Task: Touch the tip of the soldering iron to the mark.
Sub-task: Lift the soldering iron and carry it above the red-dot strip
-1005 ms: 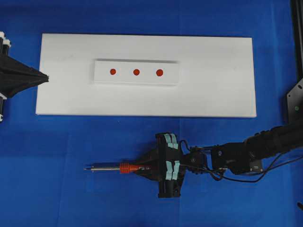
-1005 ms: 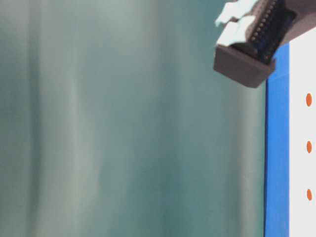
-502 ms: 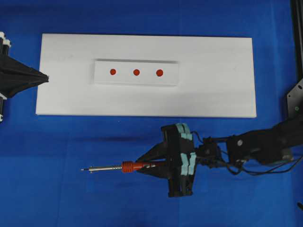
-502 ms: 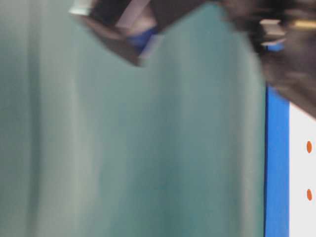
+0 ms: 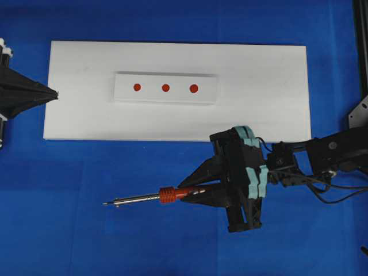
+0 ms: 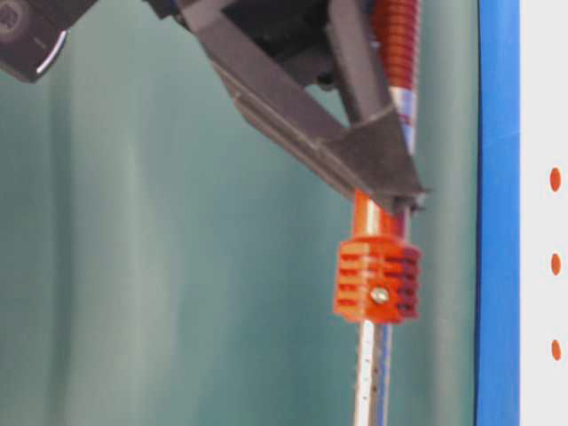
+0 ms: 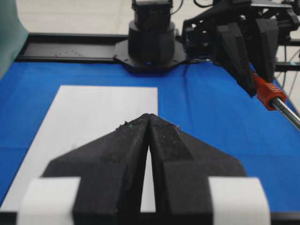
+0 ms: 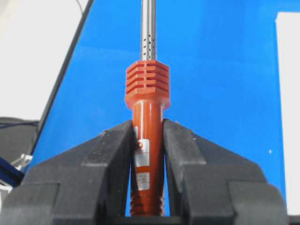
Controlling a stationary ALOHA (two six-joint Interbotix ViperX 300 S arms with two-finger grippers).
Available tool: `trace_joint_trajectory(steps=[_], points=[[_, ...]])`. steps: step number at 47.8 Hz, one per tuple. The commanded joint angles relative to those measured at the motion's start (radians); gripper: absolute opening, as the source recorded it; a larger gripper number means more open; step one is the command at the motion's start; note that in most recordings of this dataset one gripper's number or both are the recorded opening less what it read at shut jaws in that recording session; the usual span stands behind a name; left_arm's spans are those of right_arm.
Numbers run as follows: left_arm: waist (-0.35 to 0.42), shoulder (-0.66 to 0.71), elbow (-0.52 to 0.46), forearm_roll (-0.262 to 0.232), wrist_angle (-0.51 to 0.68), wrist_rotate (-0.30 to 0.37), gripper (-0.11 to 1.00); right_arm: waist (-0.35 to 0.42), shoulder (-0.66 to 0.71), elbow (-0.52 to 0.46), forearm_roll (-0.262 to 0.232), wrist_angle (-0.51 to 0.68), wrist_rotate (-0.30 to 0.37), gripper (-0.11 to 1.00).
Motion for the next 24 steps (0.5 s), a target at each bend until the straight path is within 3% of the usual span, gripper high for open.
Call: trace_joint_trajectory(steps=[1, 14, 24], points=[[0.0, 0.002, -0.015, 0.0, -0.011, 0.0, 0.0, -0.002, -0.026, -0.025, -0.006, 0.002, -0.002, 0.06], [0.0, 0.002, -0.015, 0.002, -0.011, 0.0, 0.0, -0.008, -0.026, -0.025, -0.037, 0.02, -0.003, 0.06], [0.0, 0.003, -0.014, 0.002, -0.006, -0.002, 0.0, -0.087, -0.035, -0.023, -0.095, 0.075, -0.003, 0.06]])
